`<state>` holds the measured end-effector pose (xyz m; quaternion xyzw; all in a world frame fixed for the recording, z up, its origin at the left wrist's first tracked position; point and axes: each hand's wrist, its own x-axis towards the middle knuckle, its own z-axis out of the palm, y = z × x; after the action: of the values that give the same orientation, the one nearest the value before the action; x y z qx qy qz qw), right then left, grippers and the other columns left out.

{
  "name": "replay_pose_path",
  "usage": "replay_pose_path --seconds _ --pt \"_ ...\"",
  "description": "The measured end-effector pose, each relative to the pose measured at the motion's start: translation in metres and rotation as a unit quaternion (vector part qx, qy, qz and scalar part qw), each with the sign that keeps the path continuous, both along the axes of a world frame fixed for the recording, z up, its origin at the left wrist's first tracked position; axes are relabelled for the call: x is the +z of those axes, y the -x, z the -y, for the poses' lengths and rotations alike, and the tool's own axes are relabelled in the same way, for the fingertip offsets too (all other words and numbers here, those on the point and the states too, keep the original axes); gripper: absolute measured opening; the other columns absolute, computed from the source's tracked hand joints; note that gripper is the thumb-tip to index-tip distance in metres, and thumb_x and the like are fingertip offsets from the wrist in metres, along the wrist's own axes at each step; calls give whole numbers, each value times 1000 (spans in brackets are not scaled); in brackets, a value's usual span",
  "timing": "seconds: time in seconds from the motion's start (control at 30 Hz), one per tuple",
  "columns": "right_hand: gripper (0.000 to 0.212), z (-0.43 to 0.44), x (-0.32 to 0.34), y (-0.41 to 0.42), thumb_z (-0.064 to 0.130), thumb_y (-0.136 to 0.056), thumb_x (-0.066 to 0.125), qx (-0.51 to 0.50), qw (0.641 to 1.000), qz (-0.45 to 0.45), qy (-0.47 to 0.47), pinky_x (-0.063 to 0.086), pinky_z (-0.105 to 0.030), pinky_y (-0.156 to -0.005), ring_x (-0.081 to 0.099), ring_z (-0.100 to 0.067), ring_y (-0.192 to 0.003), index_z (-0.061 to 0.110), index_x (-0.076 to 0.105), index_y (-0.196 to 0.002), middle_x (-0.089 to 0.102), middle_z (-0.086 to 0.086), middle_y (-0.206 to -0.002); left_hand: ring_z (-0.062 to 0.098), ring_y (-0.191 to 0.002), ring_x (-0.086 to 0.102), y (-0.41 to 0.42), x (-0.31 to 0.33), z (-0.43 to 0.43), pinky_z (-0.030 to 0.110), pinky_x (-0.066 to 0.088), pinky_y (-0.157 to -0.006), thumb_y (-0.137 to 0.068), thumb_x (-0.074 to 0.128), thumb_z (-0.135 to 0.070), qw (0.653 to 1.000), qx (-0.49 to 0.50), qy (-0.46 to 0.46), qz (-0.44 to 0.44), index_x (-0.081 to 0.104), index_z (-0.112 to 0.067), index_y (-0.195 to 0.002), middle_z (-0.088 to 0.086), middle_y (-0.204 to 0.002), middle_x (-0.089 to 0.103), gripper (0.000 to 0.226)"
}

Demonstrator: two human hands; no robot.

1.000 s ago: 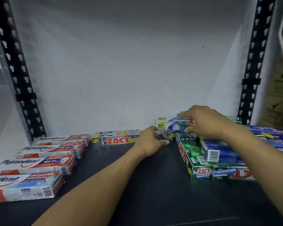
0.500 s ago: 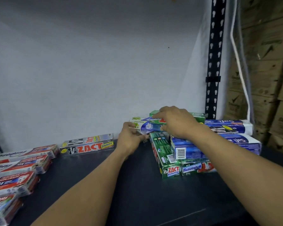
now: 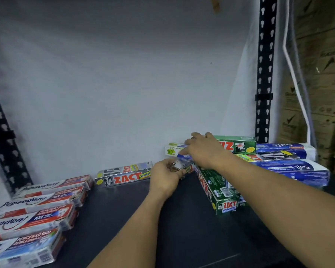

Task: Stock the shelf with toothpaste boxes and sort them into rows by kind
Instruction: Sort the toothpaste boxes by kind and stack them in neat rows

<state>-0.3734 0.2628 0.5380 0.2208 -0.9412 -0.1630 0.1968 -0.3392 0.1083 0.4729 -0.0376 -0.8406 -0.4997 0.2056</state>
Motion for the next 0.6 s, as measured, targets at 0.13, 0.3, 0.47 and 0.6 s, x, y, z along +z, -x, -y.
replay_pose_path --seconds 0.13,0.3,0.47,0.6 --pt "56 -2 -1 -1 22 -98 54 -16 1000 -5 -6 32 -53 -106 29 -27 -141 50 39 -145 46 5 -147 12 -97 67 -15 -2 10 29 55 -90 -80 82 -25 999 34 7 -1 65 -12 -128 0 -107 72 53" --pt "61 -7 1 1 26 -95 60 -25 1000 11 -2 33 -53 -105 30 -26 -141 53 37 -144 46 6 -147 5 -97 65 -47 4 35 23 53 -89 -83 77 -29 997 65 -12 -50 70 -22 -119 -7 -111 70 37" --pt "57 -7 -1 -2 30 -96 56 -43 999 22 -14 26 -58 -111 25 -28 -144 52 38 -145 43 4 -151 13 -89 73 -72 7 68 37 61 -83 -90 70 -30 972 110 -181 -100 74 -24 -102 -3 -103 71 14" --pt "56 1 -1 -9 32 -96 55 -79 996 24 -30 2 -70 -115 12 -32 -151 51 39 -145 32 -1 -158 12 -74 76 -80 5 81 42 62 -81 -95 66 -26 955 131 -255 -78 71 -13 -101 3 -98 75 15"
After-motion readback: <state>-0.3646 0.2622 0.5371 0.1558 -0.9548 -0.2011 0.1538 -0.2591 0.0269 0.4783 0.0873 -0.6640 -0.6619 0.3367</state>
